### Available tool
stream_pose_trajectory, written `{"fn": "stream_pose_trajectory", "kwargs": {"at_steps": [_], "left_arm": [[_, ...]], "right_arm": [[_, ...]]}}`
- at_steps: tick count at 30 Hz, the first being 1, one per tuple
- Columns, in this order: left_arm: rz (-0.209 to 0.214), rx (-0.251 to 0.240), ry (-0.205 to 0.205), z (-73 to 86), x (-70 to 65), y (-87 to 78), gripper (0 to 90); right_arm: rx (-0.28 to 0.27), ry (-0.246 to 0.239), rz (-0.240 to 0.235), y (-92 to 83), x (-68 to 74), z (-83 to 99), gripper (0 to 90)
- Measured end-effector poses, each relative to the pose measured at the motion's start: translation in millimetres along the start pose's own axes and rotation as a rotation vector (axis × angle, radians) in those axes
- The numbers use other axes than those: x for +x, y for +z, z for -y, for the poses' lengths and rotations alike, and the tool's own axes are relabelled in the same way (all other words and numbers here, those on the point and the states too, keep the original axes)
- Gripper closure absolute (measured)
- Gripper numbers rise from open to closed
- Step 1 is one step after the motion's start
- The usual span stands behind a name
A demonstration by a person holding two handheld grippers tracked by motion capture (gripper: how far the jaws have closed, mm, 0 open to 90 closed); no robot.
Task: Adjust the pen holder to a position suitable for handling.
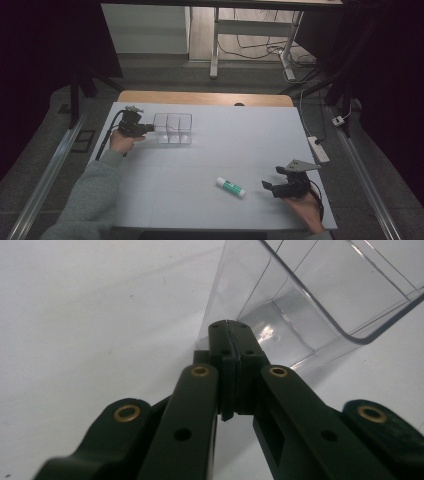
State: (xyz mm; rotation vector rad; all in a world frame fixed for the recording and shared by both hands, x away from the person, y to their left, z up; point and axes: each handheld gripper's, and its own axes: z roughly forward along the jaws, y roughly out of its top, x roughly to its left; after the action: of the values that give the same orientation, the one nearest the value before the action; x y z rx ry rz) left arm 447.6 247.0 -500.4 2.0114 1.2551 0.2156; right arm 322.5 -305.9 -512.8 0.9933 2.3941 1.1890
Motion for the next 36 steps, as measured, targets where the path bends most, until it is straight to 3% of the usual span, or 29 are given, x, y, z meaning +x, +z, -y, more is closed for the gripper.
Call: {"fn": "stream_pose_trajectory", "kwargs": {"at_steps": [12, 36], "left_arm": [[0.023, 0.004, 0.013, -4.8, -9.2, 7.0, 88.8], [0.059, 0.002, 0.063, -19.2, -41.6, 28.5, 88.8]], "right_arm": [[0.006, 0.002, -0.006, 1.0, 0.6, 0.1, 15.2], [0.017, -0.006, -0.014, 2.4, 1.3, 0.1, 15.3]]}}
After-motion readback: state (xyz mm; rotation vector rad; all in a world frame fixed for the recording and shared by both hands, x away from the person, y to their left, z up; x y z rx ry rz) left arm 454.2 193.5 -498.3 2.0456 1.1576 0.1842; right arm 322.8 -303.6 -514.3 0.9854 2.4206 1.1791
